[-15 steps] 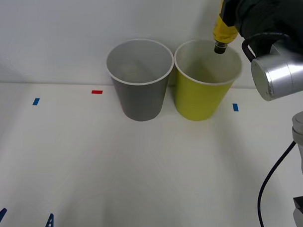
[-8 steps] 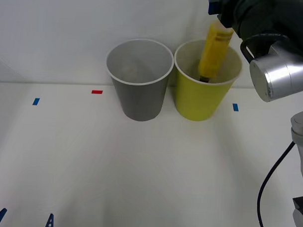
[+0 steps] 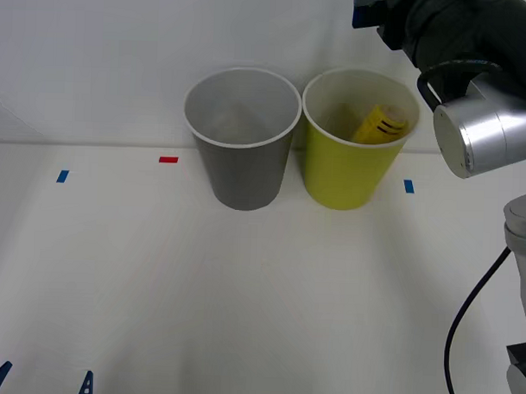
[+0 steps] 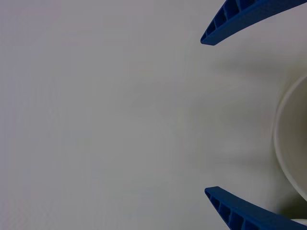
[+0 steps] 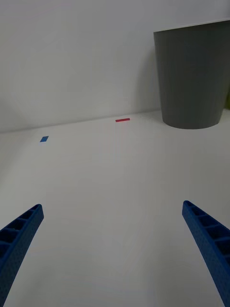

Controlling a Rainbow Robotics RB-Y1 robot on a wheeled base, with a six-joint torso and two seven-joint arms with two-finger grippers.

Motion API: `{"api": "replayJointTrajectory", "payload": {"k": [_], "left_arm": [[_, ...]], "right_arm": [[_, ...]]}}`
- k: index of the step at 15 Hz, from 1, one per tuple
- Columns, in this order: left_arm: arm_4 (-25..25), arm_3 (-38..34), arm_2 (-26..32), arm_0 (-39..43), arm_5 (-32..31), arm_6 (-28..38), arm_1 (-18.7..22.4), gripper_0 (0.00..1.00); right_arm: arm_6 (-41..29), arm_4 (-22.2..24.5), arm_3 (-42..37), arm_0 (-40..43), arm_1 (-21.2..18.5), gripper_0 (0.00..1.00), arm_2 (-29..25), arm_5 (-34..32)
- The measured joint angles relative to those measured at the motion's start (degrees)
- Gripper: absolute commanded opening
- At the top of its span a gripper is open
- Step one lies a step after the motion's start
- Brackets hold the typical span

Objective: Put cans in the gray bin and PET bottles in the light green bin.

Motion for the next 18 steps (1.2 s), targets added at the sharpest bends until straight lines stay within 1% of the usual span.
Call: {"api": "replayJointTrajectory", "payload": {"k": [5, 6, 8, 10, 14, 16, 18], "left_arm": [[0.0, 0.0, 0.0, 0.0, 0.0, 0.0, 0.0, 1.00], [0.0, 0.0, 0.0, 0.0, 0.0, 0.0, 0.0, 1.00], [0.0, 0.0, 0.0, 0.0, 0.0, 0.0, 0.0, 1.00], [0.0, 0.0, 0.0, 0.0, 0.0, 0.0, 0.0, 1.00], [0.0, 0.0, 0.0, 0.0, 0.0, 0.0, 0.0, 1.00], [0.0, 0.0, 0.0, 0.0, 0.0, 0.0, 0.0, 1.00], [0.0, 0.0, 0.0, 0.0, 0.0, 0.0, 0.0, 1.00]], "right_arm": [[-0.3, 0.0, -0.7, 0.1, 0.1, 1.00, -0.5, 0.3], [-0.5, 0.0, -2.4, 0.5, 0.1, 1.00, -0.9, 1.7], [-0.7, 0.0, -8.2, 1.9, 0.1, 1.00, -1.7, 7.3], [-1.0, 0.0, -15.5, 6.0, 0.1, 1.00, -2.5, 10.2], [-1.0, -0.1, -29.1, 19.3, 0.0, 1.00, -3.8, 10.9], [-1.0, -0.1, -32.7, 24.5, -0.2, 1.00, -4.3, 10.8], [-1.2, -0.1, -33.1, 27.7, -0.4, 1.00, -4.8, 10.8]]}}
